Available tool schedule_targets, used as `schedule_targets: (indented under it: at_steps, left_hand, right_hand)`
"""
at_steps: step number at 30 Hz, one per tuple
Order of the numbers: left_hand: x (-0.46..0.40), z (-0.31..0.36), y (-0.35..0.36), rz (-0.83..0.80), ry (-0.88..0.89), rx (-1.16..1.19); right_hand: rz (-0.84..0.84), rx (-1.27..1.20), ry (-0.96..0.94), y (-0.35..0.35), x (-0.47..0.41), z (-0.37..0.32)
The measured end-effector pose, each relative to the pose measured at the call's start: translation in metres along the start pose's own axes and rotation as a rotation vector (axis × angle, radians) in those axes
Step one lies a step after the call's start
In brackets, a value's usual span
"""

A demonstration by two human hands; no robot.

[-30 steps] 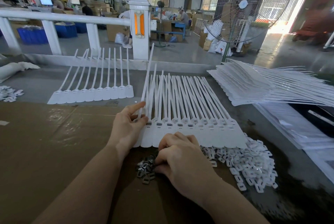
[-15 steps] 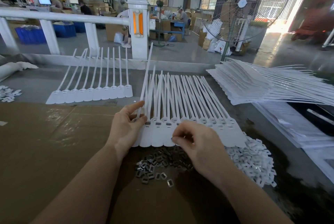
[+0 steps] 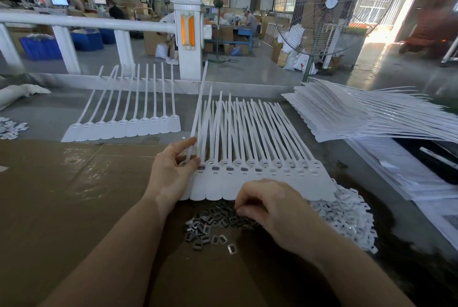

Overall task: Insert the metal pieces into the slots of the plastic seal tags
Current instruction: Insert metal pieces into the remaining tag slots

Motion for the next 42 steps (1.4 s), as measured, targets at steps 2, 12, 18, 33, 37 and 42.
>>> schedule_targets:
  at_steps: [2, 12, 18, 33, 37, 42]
  left_hand:
    - [0.000, 0.001, 0.001, -0.001, 0.007, -0.012]
    - [0.000, 0.001, 0.001, -0.007, 0.006, 0.007]
    - [0.001, 0.003, 0.001, -0.003, 0.010, 0.027]
    - [0.001, -0.001, -0.003, 0.025, -0.046, 0.187]
    - [0.001, -0.003, -0.002, 0.021, -0.056, 0.202]
    - [0.000, -0.003, -0.002, 0.023, -0.056, 0.195]
  right_hand:
    - [0.005, -0.042, 0.024, 0.000, 0.000, 0.004]
    - [0.130, -0.378, 0.216, -0.013, 0.000, 0.032]
    - [0.252, -0.366, 0.325, -0.026, -0.002, 0.055]
    - [0.220, 0.099, 0.417, -0.036, -0.021, 0.087]
    - [0.164, 0.162, 0.415, -0.031, -0.026, 0.089]
    - [0.074, 0.249, 0.413, -0.026, -0.029, 0.089]
Point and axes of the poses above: each hand's wrist, its own x-axis away from the middle knuckle, its own y-axis out of the palm, z = x × y, the point moved 9 cm from there along -x, towards the middle knuckle, and after that the axes turned 7 degrees about x, right-handed, at the moved point
